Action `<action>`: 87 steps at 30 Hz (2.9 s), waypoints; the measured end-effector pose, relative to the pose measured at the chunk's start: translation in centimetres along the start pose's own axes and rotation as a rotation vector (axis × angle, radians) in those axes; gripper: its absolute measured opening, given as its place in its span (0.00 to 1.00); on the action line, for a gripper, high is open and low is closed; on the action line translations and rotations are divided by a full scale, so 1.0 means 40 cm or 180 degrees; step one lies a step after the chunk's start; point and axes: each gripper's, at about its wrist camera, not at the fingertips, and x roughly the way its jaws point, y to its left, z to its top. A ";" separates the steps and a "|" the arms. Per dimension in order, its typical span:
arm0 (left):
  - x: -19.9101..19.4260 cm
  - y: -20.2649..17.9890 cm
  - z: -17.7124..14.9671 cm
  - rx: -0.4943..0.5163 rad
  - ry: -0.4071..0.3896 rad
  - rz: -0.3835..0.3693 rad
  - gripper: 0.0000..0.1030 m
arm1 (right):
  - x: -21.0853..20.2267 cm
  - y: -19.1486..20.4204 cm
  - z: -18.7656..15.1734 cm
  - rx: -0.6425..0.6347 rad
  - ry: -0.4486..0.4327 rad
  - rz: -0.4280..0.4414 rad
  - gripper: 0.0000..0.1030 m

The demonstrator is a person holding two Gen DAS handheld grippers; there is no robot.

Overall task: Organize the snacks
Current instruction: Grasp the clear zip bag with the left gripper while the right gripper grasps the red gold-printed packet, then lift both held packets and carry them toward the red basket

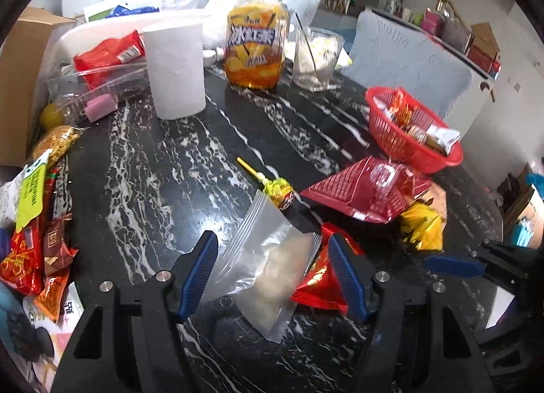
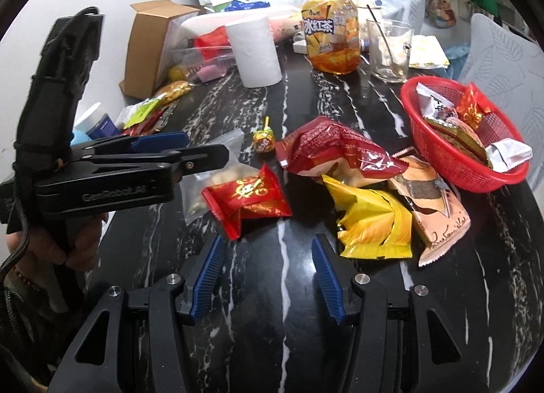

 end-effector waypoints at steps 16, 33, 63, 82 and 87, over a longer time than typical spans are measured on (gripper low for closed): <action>0.035 0.072 -0.040 -0.0394 0.0252 -0.0199 0.43 | 0.050 0.010 0.041 -0.0016 0.0161 0.0155 0.60; -0.048 0.136 -0.101 -0.0594 0.0098 -0.0141 0.43 | 0.161 0.017 0.094 0.0305 0.0357 0.0237 0.52; -0.004 0.116 -0.040 -0.0517 0.0167 0.0280 0.46 | 0.104 0.030 0.043 0.0130 0.0266 0.0269 0.36; -0.043 0.032 -0.106 -0.0404 0.0284 -0.0046 0.38 | 0.055 0.020 0.004 0.0035 0.0221 0.0132 0.27; -0.036 -0.030 -0.116 -0.0276 0.0367 -0.0193 0.38 | 0.028 0.004 -0.021 0.0063 0.0233 0.0044 0.27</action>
